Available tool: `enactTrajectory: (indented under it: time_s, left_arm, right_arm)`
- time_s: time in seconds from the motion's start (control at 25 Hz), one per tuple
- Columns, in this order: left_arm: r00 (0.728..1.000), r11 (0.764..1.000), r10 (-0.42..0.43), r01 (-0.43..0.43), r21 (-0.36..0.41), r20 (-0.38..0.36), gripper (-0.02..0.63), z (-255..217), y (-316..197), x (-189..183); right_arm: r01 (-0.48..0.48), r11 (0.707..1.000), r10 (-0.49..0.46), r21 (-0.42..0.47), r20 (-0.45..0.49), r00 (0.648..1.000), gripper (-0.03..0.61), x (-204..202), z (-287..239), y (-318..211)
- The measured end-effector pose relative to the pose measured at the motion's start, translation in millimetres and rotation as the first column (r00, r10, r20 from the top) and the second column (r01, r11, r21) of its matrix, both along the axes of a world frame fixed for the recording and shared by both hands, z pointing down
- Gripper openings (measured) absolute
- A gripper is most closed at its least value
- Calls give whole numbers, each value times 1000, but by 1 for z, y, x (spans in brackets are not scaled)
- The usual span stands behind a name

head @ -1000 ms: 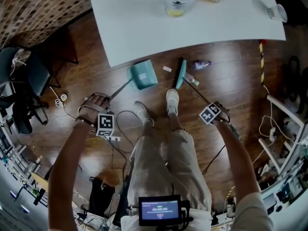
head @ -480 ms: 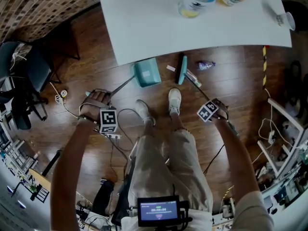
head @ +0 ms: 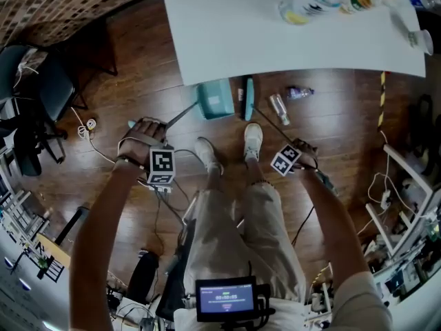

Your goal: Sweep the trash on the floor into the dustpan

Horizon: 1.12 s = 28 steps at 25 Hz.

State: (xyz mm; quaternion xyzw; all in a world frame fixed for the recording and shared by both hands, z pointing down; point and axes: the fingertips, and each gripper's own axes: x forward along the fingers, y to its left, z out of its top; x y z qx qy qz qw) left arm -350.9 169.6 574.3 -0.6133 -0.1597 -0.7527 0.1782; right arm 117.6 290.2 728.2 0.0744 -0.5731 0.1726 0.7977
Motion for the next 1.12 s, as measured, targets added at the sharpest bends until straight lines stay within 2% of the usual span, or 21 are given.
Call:
enactTrajectory:
  time_s: [0.24, 0.4, 0.64, 0.8, 1.12]
  left_arm:
    - [1000, 1000, 3, -3, -1, -11, 78, 0, -1, 0]
    - [1000, 1000, 2, -2, -1, -15, 78, 1, 1, 2]
    - [1000, 1000, -11, 11, -10, -14, 80, 0, 3, 4]
    - [1000, 1000, -1, 1, 2, -16, 80, 1, 1, 4]
    - [1000, 1000, -1, 1, 5, -19, 80, 0, 13, 4]
  right_arm:
    - [31, 999, -28, -26, 116, 993, 107, -48, -6, 2]
    - [5, 1000, -6, 8, 185, 983, 107, -69, -16, 2]
    - [-55, 998, 47, 30, 204, 978, 106, -48, -32, 9]
    - [-84, 996, 81, 6, 223, 971, 106, -30, -39, 16]
    - [-134, 990, 125, 41, 159, 979, 106, -8, -41, 27]
